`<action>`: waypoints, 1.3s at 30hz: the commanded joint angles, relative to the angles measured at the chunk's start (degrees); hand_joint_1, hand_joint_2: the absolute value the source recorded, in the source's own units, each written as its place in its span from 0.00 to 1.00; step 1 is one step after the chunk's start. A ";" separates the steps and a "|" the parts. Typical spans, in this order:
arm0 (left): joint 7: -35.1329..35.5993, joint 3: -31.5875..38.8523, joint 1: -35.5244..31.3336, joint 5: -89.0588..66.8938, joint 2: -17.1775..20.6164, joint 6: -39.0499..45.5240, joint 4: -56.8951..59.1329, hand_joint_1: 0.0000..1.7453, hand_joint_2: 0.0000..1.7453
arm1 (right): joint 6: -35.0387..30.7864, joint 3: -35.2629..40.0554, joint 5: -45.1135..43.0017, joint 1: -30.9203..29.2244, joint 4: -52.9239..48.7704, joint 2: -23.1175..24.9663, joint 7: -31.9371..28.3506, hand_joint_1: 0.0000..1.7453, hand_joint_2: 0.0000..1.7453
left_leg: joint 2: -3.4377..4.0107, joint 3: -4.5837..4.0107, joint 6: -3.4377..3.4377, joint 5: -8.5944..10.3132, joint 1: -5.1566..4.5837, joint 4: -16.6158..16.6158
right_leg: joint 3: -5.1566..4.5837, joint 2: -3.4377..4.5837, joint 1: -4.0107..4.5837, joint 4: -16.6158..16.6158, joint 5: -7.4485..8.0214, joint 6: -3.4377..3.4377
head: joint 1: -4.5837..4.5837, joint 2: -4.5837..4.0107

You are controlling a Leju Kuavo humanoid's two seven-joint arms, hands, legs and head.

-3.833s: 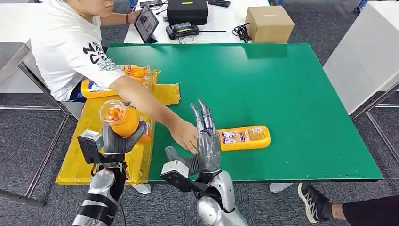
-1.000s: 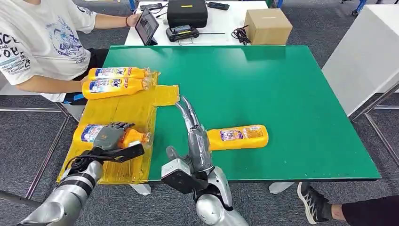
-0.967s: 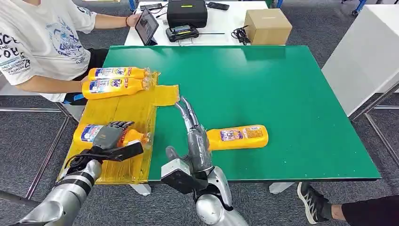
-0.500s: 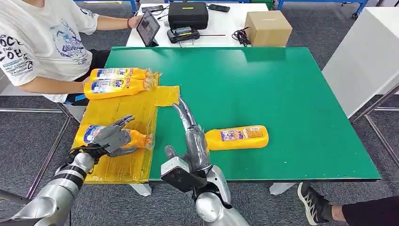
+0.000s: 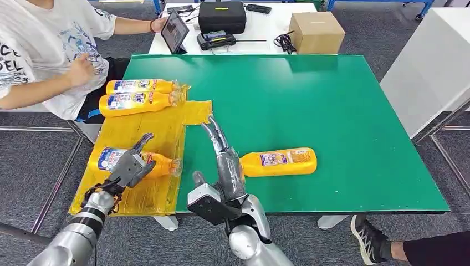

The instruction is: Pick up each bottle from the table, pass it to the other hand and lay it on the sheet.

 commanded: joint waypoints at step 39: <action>-4.09 4.44 14.86 20.73 -10.69 16.27 -27.13 0.00 1.00 | 19.73 -8.83 15.90 -16.42 16.22 -21.30 21.89 0.00 1.00 | 0.32 -0.59 -0.04 -0.10 -0.17 0.06 | -0.63 0.12 -0.11 -0.02 0.02 0.03 | -0.02 0.00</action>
